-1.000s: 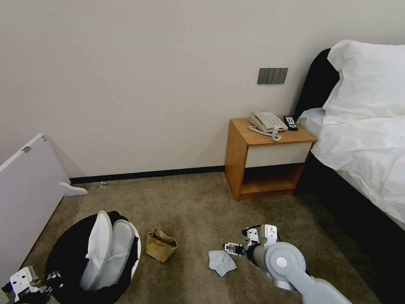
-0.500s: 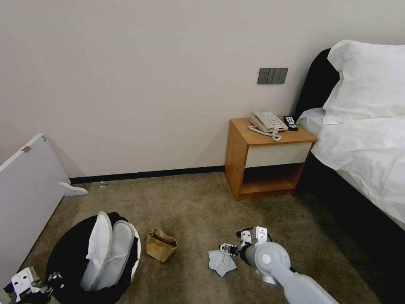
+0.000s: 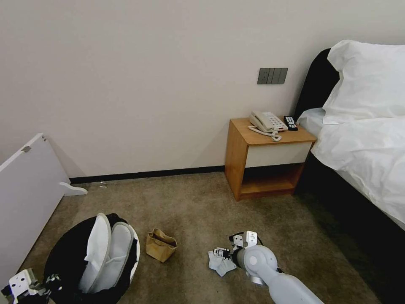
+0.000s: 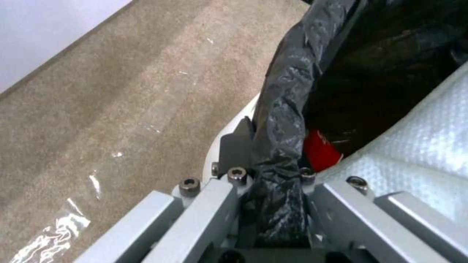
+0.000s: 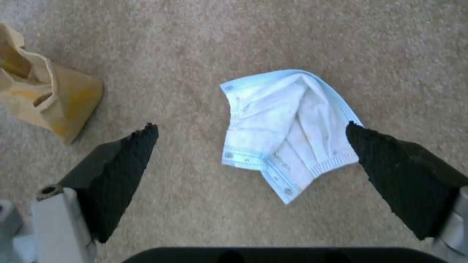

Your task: Pick up the trash bin, then pick up the garbage from the floor and place it into the trash bin.

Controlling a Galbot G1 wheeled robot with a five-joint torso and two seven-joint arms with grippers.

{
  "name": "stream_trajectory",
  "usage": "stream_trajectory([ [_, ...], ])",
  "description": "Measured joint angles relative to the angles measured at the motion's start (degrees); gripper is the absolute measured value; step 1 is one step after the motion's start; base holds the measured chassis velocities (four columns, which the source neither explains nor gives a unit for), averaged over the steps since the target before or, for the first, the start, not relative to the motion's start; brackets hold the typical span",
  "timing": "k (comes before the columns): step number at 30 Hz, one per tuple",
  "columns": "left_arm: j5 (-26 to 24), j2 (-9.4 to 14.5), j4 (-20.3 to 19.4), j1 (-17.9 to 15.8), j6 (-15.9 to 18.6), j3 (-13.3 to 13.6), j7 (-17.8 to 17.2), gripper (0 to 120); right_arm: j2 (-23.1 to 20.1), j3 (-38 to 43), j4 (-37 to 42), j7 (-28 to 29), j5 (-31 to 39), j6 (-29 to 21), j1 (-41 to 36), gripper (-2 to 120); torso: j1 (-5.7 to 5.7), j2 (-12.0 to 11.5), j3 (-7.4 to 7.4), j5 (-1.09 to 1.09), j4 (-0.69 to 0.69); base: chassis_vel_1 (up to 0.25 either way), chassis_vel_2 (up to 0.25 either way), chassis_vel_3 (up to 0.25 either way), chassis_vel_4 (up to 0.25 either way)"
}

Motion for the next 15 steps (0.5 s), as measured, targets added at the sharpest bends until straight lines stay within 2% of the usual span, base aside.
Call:
stream_trajectory([
  [15,-0.13,-0.13,-0.65,0.21,0.0,-0.18,0.01,2,2.87,-0.59,-7.58,-3.83,-5.19,1.82,2.27,97,0.0,0.0,0.0,0.0,-0.01,0.0,0.0,0.0,0.0],
])
